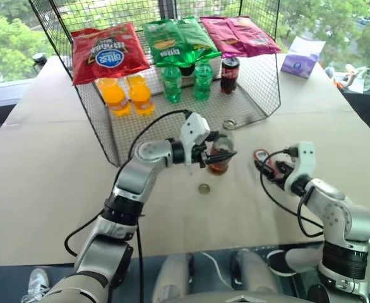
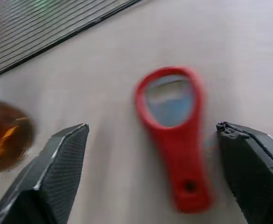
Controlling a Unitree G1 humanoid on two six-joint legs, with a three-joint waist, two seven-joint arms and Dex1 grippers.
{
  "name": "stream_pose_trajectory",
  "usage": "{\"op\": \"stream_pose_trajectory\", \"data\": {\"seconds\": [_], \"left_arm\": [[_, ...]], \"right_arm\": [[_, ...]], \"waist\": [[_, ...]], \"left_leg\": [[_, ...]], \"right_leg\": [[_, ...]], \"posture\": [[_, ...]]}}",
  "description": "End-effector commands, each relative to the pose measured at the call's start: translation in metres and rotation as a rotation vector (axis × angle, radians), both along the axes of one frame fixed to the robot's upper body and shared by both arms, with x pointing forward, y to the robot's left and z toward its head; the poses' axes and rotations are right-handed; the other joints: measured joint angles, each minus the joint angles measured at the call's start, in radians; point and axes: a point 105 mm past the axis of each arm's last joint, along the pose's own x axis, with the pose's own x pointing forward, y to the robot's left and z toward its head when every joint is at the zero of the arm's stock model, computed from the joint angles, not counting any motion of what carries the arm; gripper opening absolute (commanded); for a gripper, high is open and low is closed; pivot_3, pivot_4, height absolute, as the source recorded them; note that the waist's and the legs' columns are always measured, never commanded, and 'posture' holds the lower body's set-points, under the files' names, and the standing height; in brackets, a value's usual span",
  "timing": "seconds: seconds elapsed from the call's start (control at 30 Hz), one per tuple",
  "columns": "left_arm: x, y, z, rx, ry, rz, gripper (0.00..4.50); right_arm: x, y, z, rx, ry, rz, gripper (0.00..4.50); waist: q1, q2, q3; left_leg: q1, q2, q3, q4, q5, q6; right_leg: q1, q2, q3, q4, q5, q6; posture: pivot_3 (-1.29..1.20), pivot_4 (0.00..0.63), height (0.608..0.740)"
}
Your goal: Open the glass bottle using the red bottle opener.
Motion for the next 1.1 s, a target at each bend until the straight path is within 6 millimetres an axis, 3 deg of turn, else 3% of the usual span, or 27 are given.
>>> {"op": "stream_pose_trajectory", "data": {"seconds": [0.03,0.37,0.5,0.8,1.1], "left_arm": [[0.006,0.012,0.006,0.007,-0.043,0.066,2.39],[0.000,0.024,0.005,0.014,-0.052,0.084,2.39],[-0.003,0.027,0.003,0.021,-0.048,0.086,2.39],[-0.007,0.033,0.000,0.015,-0.033,0.096,2.39],[-0.008,0.035,0.003,-0.004,-0.031,0.093,2.39]], "right_arm": [[0.000,-0.008,0.015,-0.055,-0.092,-0.008,4.47],[-0.016,0.018,0.062,-0.097,-0.395,0.225,4.47],[-0.027,0.027,0.072,-0.126,-0.478,0.318,4.47],[-0.060,0.047,0.073,-0.218,-0.572,0.562,4.47],[-0.082,0.038,0.074,-0.313,-0.613,0.623,4.47]], "waist": [[0.001,0.000,0.000],[-0.003,0.000,0.000],[-0.007,0.000,0.000],[-0.022,0.000,0.000],[-0.022,0.000,0.000]], "left_leg": [[-0.001,0.000,0.000,-0.001,0.000,0.000],[-0.007,0.000,0.000,-0.001,0.000,0.000],[-0.007,0.001,0.000,-0.002,0.000,0.000],[-0.007,0.001,0.000,-0.002,0.000,0.000],[-0.007,0.001,0.000,-0.002,0.000,0.000]], "right_leg": [[-0.001,0.001,0.000,0.000,0.000,0.000],[-0.008,0.006,0.000,-0.001,0.000,0.001],[-0.007,0.007,0.000,-0.002,0.000,0.001],[-0.007,0.008,0.001,-0.002,0.000,0.001],[-0.007,0.009,0.001,-0.002,-0.001,0.001]], "posture": [[0.00,0.150,0.740],[0.00,0.150,0.740],[0.00,0.150,0.740],[0.00,0.150,0.740],[0.00,0.150,0.740]]}}
